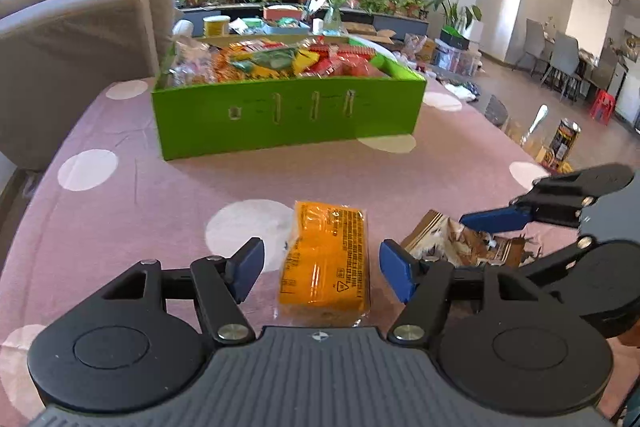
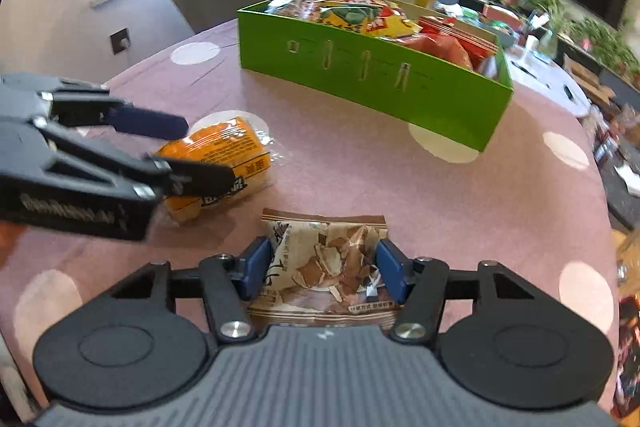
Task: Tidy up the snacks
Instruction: 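Grasp the brown-white snack bag with the right gripper while the left holds the orange pack, then carry the orange pack and brown-white bag into the green box and open both grippers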
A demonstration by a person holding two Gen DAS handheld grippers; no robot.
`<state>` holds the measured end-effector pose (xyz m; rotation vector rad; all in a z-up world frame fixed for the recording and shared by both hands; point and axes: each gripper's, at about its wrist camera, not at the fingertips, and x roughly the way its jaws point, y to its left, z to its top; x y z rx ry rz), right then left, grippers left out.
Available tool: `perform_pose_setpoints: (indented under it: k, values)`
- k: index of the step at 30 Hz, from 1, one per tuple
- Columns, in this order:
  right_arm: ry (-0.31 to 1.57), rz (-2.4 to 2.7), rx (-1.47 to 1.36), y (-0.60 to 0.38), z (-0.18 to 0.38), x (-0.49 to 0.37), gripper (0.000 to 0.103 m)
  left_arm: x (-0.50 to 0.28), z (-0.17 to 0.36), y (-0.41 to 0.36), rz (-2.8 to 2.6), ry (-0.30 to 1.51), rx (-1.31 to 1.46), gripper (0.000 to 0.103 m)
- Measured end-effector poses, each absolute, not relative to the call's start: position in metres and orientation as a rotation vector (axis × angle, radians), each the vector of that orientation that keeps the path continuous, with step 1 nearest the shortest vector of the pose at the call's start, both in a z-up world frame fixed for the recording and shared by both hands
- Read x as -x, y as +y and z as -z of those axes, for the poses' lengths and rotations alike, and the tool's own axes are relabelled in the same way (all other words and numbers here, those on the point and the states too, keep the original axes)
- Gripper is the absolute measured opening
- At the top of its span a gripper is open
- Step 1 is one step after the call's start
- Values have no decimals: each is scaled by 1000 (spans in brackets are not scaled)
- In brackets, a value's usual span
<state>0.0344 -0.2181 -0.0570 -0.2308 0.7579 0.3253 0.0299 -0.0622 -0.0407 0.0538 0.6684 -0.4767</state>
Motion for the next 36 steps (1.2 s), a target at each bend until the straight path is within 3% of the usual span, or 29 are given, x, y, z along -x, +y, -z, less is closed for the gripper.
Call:
perform_pose_setpoints:
  k: [4, 36]
  values:
    - [716, -280, 226, -220, 51, -26, 79, -38, 52, -62, 476, 701, -33, 43]
    - [512, -188, 56, -234, -5, -34, 79, -29, -4, -49, 441, 561, 6, 42]
